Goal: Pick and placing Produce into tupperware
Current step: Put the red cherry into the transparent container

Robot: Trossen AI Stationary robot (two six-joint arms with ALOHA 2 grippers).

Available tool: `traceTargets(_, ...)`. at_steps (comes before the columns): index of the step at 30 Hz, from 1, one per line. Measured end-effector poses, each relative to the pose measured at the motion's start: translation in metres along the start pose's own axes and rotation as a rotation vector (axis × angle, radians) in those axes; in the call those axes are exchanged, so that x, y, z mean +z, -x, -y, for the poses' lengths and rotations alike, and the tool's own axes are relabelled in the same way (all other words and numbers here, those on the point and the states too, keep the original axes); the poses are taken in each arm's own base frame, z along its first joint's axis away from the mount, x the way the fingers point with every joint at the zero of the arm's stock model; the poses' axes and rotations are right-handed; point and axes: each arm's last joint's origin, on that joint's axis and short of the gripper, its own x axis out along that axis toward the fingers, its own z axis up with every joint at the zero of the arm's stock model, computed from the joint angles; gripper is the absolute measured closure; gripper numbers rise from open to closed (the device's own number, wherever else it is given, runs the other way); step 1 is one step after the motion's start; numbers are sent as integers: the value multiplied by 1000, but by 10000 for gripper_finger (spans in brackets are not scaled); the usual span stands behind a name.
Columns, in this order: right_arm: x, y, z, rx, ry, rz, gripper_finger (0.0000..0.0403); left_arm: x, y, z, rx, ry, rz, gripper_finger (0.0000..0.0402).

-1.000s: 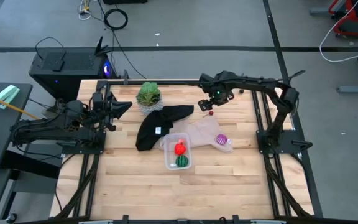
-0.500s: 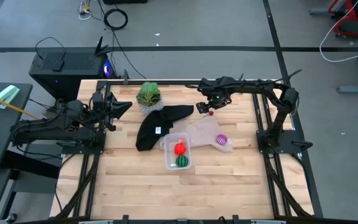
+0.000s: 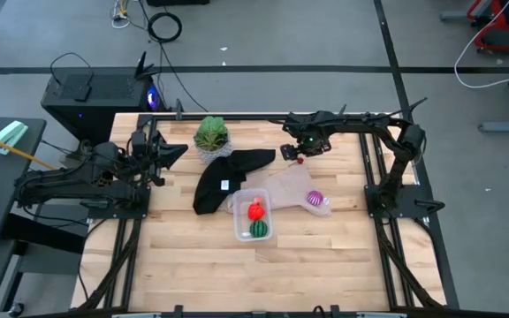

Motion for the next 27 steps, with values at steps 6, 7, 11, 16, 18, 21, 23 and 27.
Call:
traceTargets(6,1,0,-1,4,-23,15,117,0,0,0,0,0,0,384)
traceTargets(7,1,0,-1,3,-24,16,119,0,0,0,0,0,0,386)
traceTargets(11,1,0,-1,4,-46,14,128,0,0,0,0,0,0,391)
traceTargets(16,0,0,0,4,-95,2,132,0,0,0,0,2,0,386)
traceTargets(18,-1,0,-1,0,-119,-2,132,0,0,0,0,3,0,381)
traceTargets(21,-3,0,-2,3,-146,-12,132,0,0,0,0,3,0,377)
traceTargets(23,-5,0,-4,5,-145,-15,133,0,0,0,0,3,0,379)
traceTargets(27,-8,0,-7,7,-131,-22,133,0,0,0,0,3,0,387)
